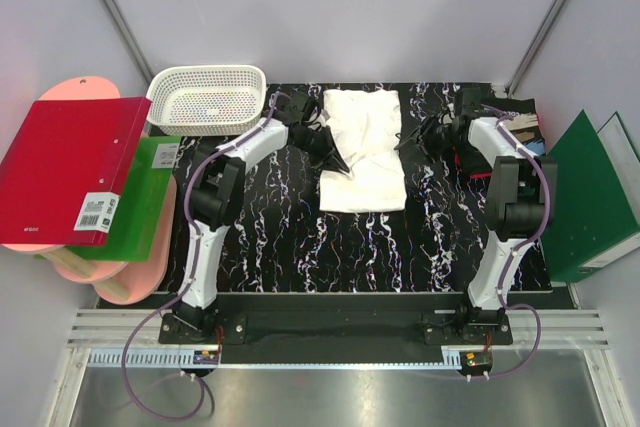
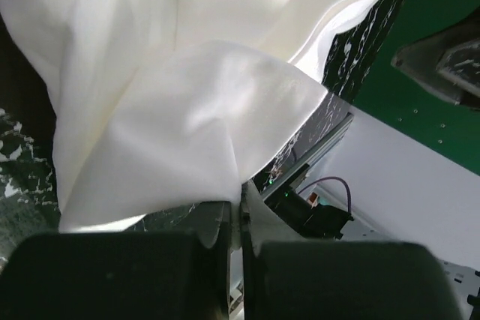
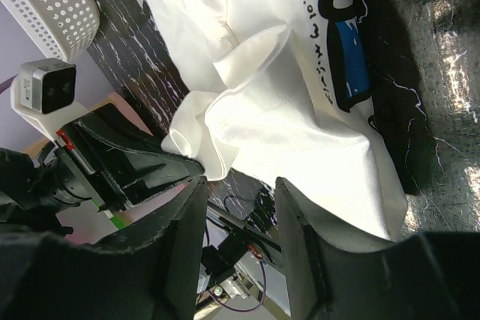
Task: Fold and stack the t-shirts
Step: Fold the folded rectangular tshirt in 1/3 of the way
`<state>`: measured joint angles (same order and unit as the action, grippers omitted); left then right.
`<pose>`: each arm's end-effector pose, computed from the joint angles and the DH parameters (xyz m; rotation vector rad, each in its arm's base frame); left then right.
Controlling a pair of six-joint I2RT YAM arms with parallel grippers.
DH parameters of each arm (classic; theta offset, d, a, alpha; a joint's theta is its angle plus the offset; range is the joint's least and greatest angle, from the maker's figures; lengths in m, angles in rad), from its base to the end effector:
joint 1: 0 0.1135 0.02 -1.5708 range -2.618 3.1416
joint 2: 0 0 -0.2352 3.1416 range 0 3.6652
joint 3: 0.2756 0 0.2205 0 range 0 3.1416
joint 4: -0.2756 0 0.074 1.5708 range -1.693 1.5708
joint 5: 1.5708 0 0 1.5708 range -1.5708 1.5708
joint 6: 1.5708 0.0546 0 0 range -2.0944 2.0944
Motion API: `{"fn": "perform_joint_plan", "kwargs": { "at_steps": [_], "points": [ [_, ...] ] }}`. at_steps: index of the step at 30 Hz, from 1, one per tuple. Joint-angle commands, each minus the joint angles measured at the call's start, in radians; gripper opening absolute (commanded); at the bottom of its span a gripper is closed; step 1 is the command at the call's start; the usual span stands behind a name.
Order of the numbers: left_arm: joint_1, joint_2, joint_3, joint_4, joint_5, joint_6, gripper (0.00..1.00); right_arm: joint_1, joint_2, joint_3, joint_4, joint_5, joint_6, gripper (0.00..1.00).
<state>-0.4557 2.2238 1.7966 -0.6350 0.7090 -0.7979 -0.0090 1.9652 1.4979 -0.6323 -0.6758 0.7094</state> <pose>0.3768 -0.2243 0.1662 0.2144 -2.8457 1.2847 0.3801 0.0307 0.1847 0.7408 2.6249 1.1208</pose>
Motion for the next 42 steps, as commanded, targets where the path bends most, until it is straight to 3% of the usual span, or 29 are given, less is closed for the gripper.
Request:
{"fn": "perform_joint_plan", "kwargs": {
  "at_steps": [1,7,8,9,10,11,14,17,19,20,21,22,23,24,29,35,42],
  "points": [
    [0.008,0.002,0.11,0.04,0.035,-0.024,0.0,0.003,0.0,0.022,0.009,-0.031,0.002,0.49],
    [0.031,0.057,0.175,0.123,0.018,-0.093,0.0,0.003,-0.006,-0.004,0.011,-0.025,0.001,0.48],
    [0.034,0.063,0.178,0.142,0.012,-0.106,0.11,0.003,-0.011,-0.011,0.011,-0.022,-0.001,0.48],
    [0.04,0.074,0.175,0.159,0.007,-0.113,0.35,0.003,-0.014,-0.014,0.011,-0.024,-0.004,0.48],
    [0.045,0.08,0.173,0.179,0.018,-0.119,0.87,0.003,-0.015,-0.019,0.013,-0.021,-0.004,0.48],
    [0.048,0.086,0.176,0.19,0.017,-0.124,0.99,0.003,-0.02,-0.027,0.011,-0.021,-0.005,0.48],
    [0.074,0.065,0.141,0.173,-0.012,-0.107,0.99,0.003,-0.034,-0.041,0.011,-0.024,-0.008,0.48],
    [0.103,-0.066,0.055,0.173,-0.063,-0.072,0.99,0.003,-0.063,-0.057,0.013,-0.031,-0.019,0.47],
    [0.114,-0.12,0.021,0.179,-0.048,-0.048,0.99,0.003,-0.087,-0.071,0.016,-0.045,-0.039,0.39],
    [0.117,-0.172,-0.011,0.185,-0.036,-0.04,0.99,0.003,-0.113,-0.076,0.022,-0.054,-0.047,0.31],
    [0.117,-0.196,-0.026,0.19,-0.022,-0.032,0.95,0.003,-0.127,-0.08,0.026,-0.074,-0.057,0.16],
    [0.117,-0.217,-0.048,0.195,0.004,-0.031,0.78,0.033,-0.149,-0.09,0.032,-0.079,-0.06,0.0],
    [0.114,-0.254,-0.101,0.214,0.013,-0.037,0.15,0.038,-0.157,-0.094,0.037,-0.093,-0.065,0.0],
    [0.112,-0.269,-0.135,0.23,0.02,-0.047,0.0,0.044,-0.158,-0.099,0.043,-0.12,-0.079,0.0],
    [0.072,-0.236,-0.261,0.333,0.073,-0.116,0.0,0.124,-0.085,-0.091,0.059,-0.179,-0.09,0.0],
    [0.008,-0.084,-0.22,0.342,0.116,-0.13,0.0,0.172,0.081,-0.064,0.068,-0.228,-0.062,0.0],
    [0.012,0.06,-0.12,0.383,0.086,-0.17,0.0,0.173,0.195,0.028,0.068,-0.162,-0.06,0.0]
  ]
}}
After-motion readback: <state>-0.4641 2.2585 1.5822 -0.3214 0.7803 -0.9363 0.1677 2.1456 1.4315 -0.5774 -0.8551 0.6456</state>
